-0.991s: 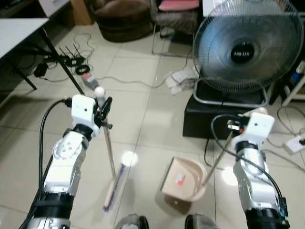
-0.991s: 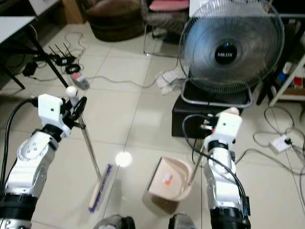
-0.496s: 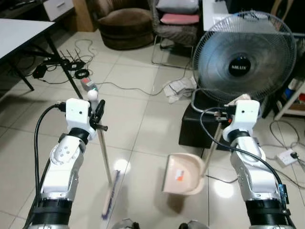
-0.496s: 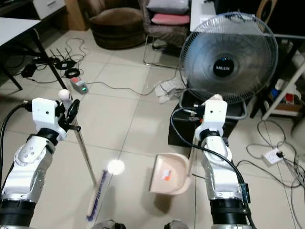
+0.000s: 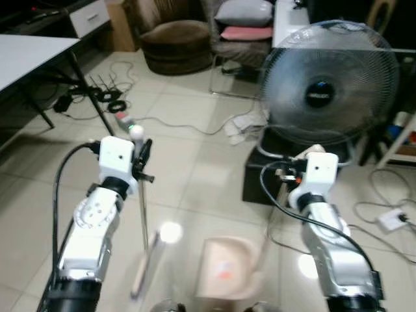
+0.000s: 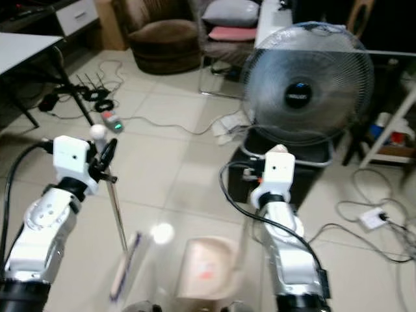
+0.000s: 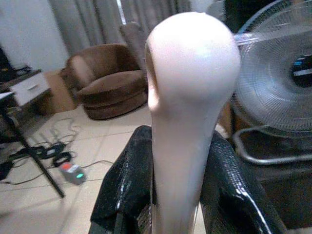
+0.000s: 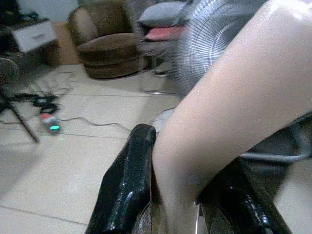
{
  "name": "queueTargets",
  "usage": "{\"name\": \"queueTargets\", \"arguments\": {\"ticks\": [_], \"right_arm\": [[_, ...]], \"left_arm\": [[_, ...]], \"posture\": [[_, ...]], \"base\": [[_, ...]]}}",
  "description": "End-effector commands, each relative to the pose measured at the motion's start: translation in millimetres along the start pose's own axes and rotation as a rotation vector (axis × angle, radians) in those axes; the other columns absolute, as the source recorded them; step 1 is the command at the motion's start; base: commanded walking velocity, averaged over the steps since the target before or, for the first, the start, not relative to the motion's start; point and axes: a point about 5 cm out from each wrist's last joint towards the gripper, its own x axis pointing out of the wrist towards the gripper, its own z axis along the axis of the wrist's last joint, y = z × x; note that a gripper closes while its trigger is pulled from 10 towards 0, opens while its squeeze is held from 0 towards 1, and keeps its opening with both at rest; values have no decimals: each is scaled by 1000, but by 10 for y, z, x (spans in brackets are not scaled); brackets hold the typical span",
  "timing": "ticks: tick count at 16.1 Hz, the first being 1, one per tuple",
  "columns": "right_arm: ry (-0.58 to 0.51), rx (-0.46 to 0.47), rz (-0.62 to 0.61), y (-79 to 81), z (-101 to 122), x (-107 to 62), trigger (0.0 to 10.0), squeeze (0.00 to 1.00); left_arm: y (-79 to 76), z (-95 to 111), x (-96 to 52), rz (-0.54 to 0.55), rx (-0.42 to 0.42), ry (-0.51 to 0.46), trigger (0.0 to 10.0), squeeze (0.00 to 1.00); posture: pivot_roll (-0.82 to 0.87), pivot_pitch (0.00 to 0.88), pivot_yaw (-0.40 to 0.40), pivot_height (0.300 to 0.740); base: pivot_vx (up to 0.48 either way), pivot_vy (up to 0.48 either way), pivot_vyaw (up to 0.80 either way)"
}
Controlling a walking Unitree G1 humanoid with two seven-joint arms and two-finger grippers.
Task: Sweep floor
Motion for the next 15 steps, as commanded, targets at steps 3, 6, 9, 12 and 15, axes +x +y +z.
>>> {"name": "queueTargets", "arguments": {"ticks": [3,6,9,12,15], "right_arm": [[-50,32,46,66,126,-30,10000,0],[-40,32,110,158,119,-48,10000,0],[-28,44,143,174,116,-59,10000,0],[-22,47,175,212,109,-76,10000,0],[-20,54,193,218,108,-78,10000,0]], "left_arm": [[35,96,-53,6,28,-26,10000,0],[55,106,-91,21,33,-18,10000,0],[47,115,-98,24,45,-15,10000,0],[38,117,-117,29,47,-8,10000,0],[50,125,-129,38,50,-6,10000,0]], "posture": [[-117,9,62,740],[-116,16,54,740],[-119,26,49,740],[-115,29,47,740],[-117,32,47,740]], "base": [[0,-480,467],[0,-480,800],[0,-480,800],[0,-480,800],[0,-480,800]]}}
